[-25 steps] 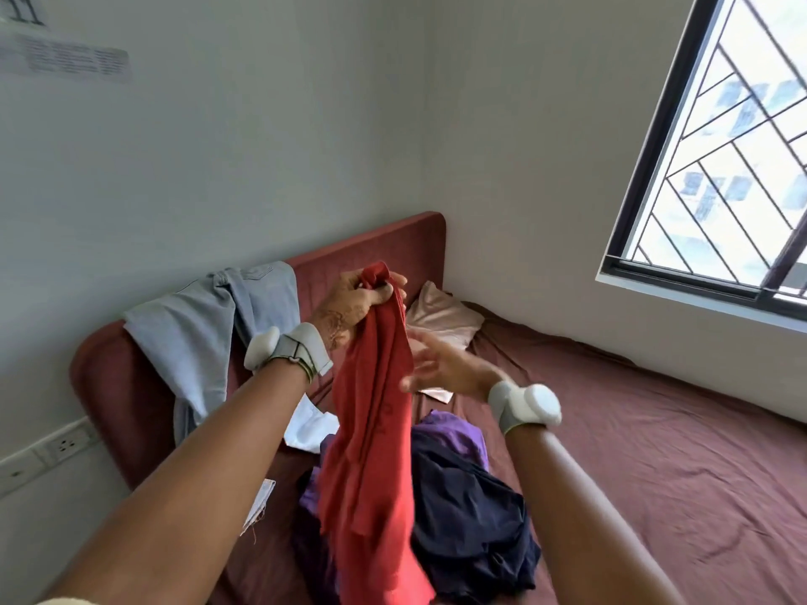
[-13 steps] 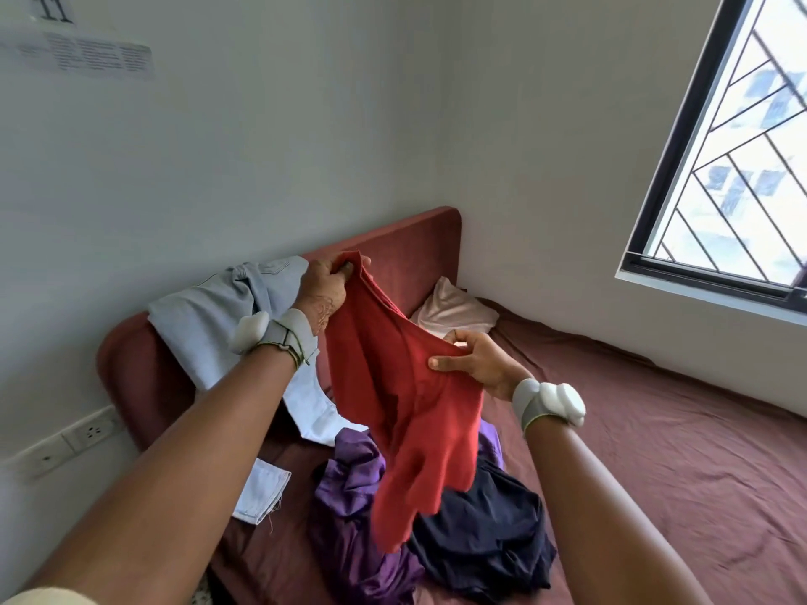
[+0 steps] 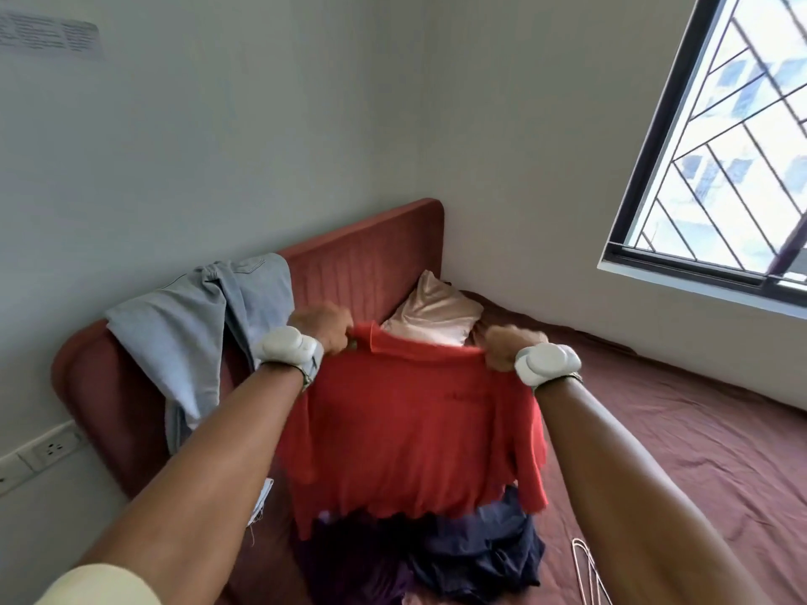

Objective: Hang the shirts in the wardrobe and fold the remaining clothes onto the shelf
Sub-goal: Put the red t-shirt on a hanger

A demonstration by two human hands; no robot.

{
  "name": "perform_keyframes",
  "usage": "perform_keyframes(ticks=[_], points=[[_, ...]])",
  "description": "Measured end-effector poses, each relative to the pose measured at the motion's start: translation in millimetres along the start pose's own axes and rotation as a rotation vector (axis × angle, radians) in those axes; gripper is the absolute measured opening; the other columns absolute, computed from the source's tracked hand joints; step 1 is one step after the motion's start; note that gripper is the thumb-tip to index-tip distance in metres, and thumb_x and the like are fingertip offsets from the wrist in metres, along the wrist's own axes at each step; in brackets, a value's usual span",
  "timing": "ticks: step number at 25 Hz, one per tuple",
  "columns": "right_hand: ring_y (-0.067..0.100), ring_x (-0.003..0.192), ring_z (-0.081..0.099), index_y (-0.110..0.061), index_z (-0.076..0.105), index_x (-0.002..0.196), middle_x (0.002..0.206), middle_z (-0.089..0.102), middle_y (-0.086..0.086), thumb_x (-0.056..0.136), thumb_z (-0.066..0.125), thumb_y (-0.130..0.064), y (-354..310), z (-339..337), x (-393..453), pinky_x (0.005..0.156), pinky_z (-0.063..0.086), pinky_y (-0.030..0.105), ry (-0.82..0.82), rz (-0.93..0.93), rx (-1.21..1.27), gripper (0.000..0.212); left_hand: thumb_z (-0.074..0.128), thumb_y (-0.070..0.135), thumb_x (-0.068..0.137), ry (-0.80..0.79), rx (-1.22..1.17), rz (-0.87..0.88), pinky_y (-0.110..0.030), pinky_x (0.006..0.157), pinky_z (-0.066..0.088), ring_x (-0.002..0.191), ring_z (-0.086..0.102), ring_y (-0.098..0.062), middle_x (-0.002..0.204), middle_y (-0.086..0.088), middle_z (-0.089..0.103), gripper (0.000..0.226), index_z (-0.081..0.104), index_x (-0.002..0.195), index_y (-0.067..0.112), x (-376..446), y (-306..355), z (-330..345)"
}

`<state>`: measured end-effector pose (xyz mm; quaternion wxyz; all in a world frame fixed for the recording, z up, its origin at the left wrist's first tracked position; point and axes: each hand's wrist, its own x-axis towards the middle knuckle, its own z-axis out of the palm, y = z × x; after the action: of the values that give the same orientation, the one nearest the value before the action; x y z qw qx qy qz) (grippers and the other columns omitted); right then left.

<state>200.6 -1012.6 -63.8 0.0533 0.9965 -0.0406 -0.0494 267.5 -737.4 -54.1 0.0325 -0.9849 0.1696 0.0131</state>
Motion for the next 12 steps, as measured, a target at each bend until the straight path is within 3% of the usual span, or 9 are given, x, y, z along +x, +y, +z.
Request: perform_keyframes(ticks=[3, 5, 6, 7, 8, 9, 10, 11, 12], points=[[0.034, 0.097, 0.065, -0.013, 0.058, 0.118, 0.103, 0.068, 0.013, 0.083, 0.051, -0.012, -12.2, -36.7, 20.6, 0.085, 0.044, 0.04, 0.673, 0.317, 0.276, 0.036, 0.054, 0.002, 0.085, 0.86, -0.001, -0.089, -0.034, 0.049, 0.053, 0.063, 0.067, -0.034, 0.077, -0.012, 0.067, 0.025, 0.066, 0.101, 0.016, 28.4, 23.4, -41.1], [0.031, 0.085, 0.062, -0.01, 0.053, 0.129, 0.096, 0.069, 0.01, 0.073, 0.054, -0.01, -20.7, -19.6, 20.7, 0.078, 0.042, 0.041, 1.065, 0.279, 0.264, 0.055, 0.058, 0.003, 0.08, 1.17, -0.078, -0.093, -0.033, 0.045, 0.048, 0.056, 0.06, -0.03, 0.07, -0.009, 0.065, 0.03, 0.065, 0.107, 0.017, 27.5, 24.7, -38.2], [0.032, 0.085, 0.06, -0.009, 0.05, 0.132, 0.1, 0.068, 0.01, 0.072, 0.053, -0.011, -26.5, 3.1, 12.2, 0.075, 0.042, 0.042, 1.09, 0.223, 0.211, 0.06, 0.056, 0.008, 0.082, 1.144, -0.034, -0.024, -0.034, 0.05, 0.049, 0.058, 0.059, -0.03, 0.072, -0.009, 0.065, 0.026, 0.066, 0.106, 0.014, 31.8, 29.6, -10.5], [0.033, 0.089, 0.06, -0.008, 0.05, 0.134, 0.106, 0.067, 0.012, 0.076, 0.05, -0.012, -34.6, 34.0, -1.4, 0.076, 0.044, 0.044, 0.872, 0.127, 0.186, 0.058, 0.052, 0.016, 0.087, 0.881, -0.022, 0.214, -0.035, 0.056, 0.052, 0.06, 0.061, -0.032, 0.073, -0.011, 0.066, 0.021, 0.069, 0.099, 0.011, 33.0, 35.1, 35.2], [0.033, 0.096, 0.061, -0.009, 0.052, 0.131, 0.111, 0.065, 0.014, 0.085, 0.047, -0.013, -37.1, 73.8, -14.1, 0.08, 0.048, 0.045, 0.558, 0.011, 0.13, 0.046, 0.046, 0.028, 0.093, 0.501, -0.069, 0.459, -0.035, 0.066, 0.054, 0.063, 0.065, -0.033, 0.075, -0.014, 0.068, 0.033, 0.071, 0.092, 0.007, 18.9, 42.0, 79.7], [0.032, 0.105, 0.061, -0.011, 0.056, 0.124, 0.117, 0.063, 0.014, 0.093, 0.045, -0.017, -34.7, 103.6, -31.9, 0.088, 0.048, 0.045, 0.14, -0.03, 0.127, 0.033, 0.039, 0.05, 0.096, 0.025, -0.03, 0.555, -0.031, 0.075, 0.053, 0.071, 0.069, -0.036, 0.081, -0.018, 0.069, 0.057, 0.071, 0.089, 0.003, 4.9, 38.0, 126.1], [0.029, 0.112, 0.059, -0.013, 0.059, 0.116, 0.122, 0.061, 0.014, 0.096, 0.045, -0.02, -27.6, 125.7, -43.9, 0.095, 0.047, 0.042, -0.234, 0.02, 0.168, 0.025, 0.031, 0.072, 0.089, -0.263, -0.048, 0.654, -0.024, 0.078, 0.05, 0.081, 0.07, -0.038, 0.09, -0.019, 0.07, 0.082, 0.071, 0.093, 0.001, -11.4, 33.6, 144.7], [0.029, 0.114, 0.058, -0.013, 0.061, 0.115, 0.125, 0.061, 0.014, 0.095, 0.046, -0.022, -17.4, 135.9, -49.3, 0.097, 0.047, 0.04, -0.325, 0.068, 0.183, 0.027, 0.029, 0.079, 0.084, -0.426, -0.118, 0.49, -0.024, 0.078, 0.049, 0.094, 0.068, -0.037, 0.103, -0.017, 0.068, 0.087, 0.07, 0.103, 0.005, -24.3, 34.7, 145.7], [0.03, 0.114, 0.06, -0.016, 0.062, 0.117, 0.125, 0.062, 0.012, 0.092, 0.046, -0.023, -4.6, 133.1, -39.7, 0.095, 0.048, 0.038, -0.252, 0.111, 0.162, 0.03, 0.035, 0.065, 0.091, -0.27, -0.101, 0.328, -0.028, 0.08, 0.05, 0.105, 0.065, -0.033, 0.115, -0.013, 0.065, 0.064, 0.068, 0.113, 0.014, -21.1, 35.8, 133.5]])
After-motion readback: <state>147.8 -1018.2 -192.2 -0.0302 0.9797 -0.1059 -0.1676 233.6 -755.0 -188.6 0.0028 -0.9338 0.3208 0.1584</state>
